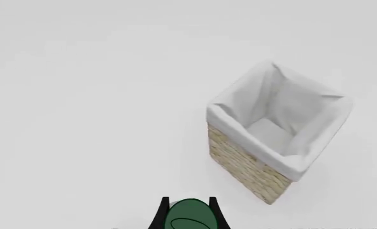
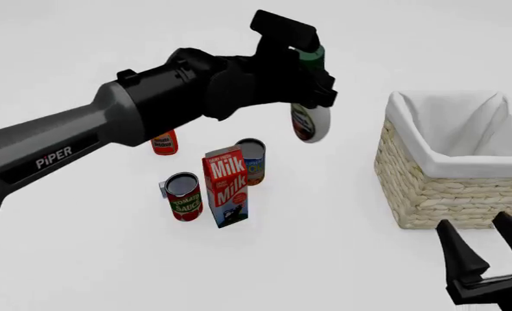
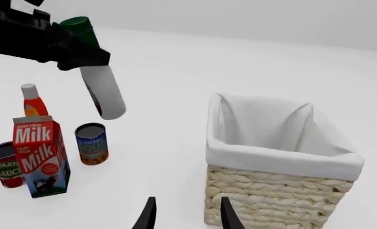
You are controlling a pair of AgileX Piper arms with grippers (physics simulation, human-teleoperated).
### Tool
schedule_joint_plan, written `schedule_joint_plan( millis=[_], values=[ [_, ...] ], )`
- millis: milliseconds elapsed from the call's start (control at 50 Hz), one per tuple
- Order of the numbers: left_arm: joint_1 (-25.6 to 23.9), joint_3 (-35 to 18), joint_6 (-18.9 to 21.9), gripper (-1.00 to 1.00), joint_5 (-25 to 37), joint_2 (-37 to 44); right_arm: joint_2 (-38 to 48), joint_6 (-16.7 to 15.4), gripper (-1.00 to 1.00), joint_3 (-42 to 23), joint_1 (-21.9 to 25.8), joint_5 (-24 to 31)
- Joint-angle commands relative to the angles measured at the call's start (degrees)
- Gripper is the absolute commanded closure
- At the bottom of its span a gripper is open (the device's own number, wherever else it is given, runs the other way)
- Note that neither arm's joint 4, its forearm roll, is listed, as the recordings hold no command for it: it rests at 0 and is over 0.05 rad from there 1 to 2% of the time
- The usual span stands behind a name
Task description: Pick the salad dressing and place it in the basket.
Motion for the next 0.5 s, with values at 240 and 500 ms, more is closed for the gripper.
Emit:
schedule_joint_plan(
  millis=[240,500],
  values=[
    [-1.64,0.47,-0.58,1.0,-0.5,-1.29,20.05,-9.04,-1.0,-12.45,12.69,-4.94],
    [-2.33,0.69,-1.39,1.0,-0.48,-1.79,30.18,-12.33,-1.0,-14.86,18.95,-15.33]
  ],
)
